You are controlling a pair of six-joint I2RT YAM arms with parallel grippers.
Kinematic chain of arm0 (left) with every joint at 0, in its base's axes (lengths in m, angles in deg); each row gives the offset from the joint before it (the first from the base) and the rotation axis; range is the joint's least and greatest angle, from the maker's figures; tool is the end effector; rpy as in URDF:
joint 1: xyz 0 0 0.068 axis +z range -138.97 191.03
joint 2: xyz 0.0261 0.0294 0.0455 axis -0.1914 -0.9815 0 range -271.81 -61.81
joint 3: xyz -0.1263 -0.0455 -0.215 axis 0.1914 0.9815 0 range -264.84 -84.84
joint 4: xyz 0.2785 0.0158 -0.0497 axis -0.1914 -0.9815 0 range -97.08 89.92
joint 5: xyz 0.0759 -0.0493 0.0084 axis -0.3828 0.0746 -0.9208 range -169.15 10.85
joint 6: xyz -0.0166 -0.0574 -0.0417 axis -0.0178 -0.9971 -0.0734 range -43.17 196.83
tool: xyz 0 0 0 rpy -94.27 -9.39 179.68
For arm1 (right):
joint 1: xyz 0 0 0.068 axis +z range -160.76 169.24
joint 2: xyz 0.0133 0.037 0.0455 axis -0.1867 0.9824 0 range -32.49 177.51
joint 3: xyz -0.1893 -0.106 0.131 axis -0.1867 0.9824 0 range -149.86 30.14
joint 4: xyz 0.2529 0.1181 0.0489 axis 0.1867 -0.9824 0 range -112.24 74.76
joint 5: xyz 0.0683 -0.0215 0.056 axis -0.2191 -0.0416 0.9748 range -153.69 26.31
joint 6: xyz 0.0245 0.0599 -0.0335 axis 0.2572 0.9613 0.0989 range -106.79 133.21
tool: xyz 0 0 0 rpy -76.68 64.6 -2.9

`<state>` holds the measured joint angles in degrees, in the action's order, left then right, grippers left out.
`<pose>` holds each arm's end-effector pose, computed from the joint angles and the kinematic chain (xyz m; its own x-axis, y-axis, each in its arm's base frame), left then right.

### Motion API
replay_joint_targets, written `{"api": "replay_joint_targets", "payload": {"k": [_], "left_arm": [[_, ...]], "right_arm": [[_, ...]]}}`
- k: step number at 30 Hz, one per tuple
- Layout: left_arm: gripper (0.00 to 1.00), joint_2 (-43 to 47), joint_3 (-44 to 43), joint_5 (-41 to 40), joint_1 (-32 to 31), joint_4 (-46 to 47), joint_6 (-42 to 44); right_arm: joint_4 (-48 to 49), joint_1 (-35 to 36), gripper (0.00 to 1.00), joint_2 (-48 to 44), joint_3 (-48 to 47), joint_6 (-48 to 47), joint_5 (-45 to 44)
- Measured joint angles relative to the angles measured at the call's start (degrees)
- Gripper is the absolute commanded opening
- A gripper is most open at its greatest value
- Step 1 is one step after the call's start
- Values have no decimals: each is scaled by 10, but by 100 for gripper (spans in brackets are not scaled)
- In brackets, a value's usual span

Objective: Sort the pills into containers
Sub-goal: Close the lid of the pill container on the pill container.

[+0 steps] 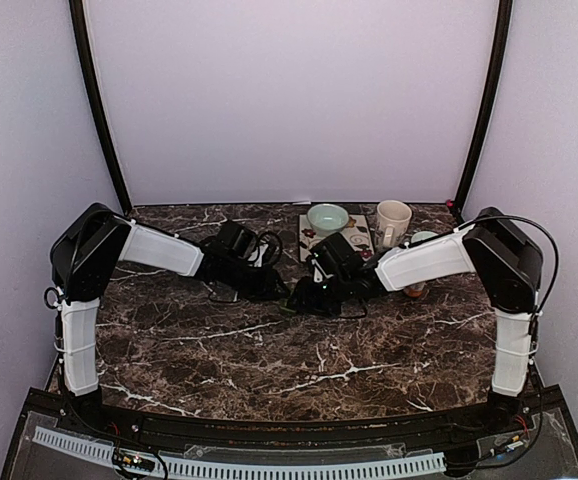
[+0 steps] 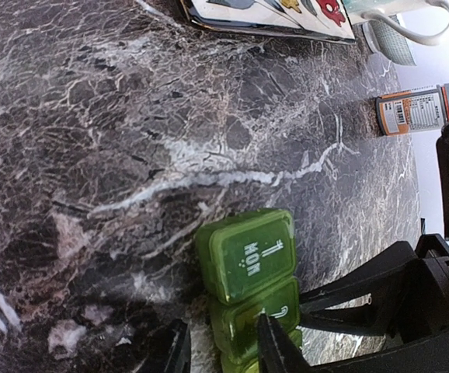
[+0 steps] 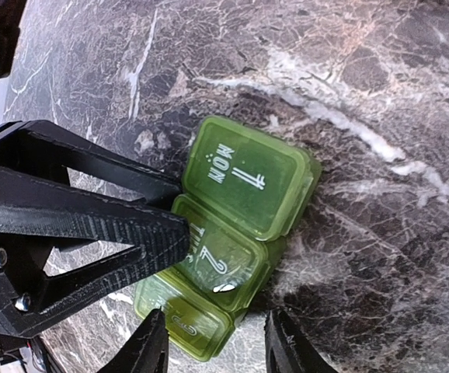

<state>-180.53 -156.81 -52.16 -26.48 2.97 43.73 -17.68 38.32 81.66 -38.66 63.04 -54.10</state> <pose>0.3459 -0.3003 0.0847 -0.8976 0.0755 -0.4344 0.3732 0.6546 -0.6574 0.2811 0.3396 0.0883 -0.9383 0.0679 -0.3391 -0.1572 0.7897 0.5930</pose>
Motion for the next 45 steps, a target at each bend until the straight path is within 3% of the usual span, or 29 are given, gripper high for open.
{"api": "replay_joint_targets", "payload": {"k": [17,28,45], "left_arm": [[29,0,0,1,-3,3,3],[25,5,18,-3,-2,30,3],[34,26,50,-28,0,43,-2]], "right_arm": [[14,7,43,20,-13,38,9],[50,9,37,35,-15,87,11],[78,17,38,37,-6,98,-20]]}}
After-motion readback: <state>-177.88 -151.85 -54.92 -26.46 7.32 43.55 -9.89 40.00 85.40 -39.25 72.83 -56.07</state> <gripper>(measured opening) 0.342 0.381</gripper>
